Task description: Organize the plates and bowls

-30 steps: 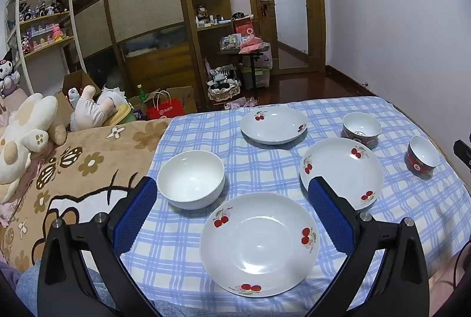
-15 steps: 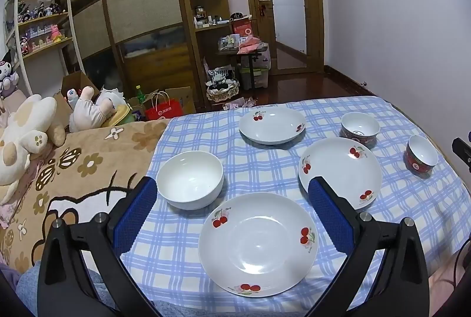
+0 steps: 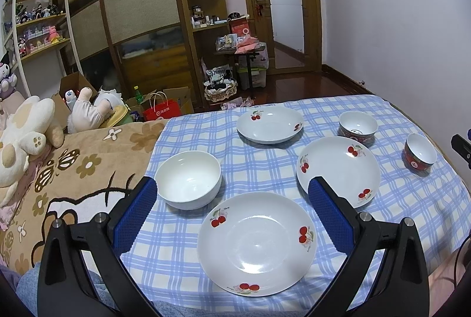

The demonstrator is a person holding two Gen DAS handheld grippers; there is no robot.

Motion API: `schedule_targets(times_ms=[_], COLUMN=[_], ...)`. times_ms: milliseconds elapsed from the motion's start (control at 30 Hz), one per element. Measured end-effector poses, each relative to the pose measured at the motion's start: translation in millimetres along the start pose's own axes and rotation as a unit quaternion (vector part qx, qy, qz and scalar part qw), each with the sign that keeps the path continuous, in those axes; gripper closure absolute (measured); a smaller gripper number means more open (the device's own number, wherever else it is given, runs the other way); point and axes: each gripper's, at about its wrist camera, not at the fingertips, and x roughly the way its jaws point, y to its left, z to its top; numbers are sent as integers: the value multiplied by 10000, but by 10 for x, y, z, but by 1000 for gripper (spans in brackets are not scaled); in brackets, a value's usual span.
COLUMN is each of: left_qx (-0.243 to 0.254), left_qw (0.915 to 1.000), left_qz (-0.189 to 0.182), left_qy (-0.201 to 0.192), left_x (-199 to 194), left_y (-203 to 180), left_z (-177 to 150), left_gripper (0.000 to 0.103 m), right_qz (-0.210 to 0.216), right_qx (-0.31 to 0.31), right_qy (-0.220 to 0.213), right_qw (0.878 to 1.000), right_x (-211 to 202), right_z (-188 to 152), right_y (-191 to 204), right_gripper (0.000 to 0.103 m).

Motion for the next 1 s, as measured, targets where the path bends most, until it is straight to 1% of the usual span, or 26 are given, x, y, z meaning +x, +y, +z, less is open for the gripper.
schedule_targets(times_ms=[1000], left_qx=[16], left_qw=[10000], left_qz=[-2], left_qy=[0], left_x=[-4], left_y=[4], left_z=[-10], left_gripper=[2], right_qz=[-10], right_qx=[4], right_qy=[15], right_qw=[10000], right_x=[32], right_z=[-5], right_y=[0], right_gripper=[0])
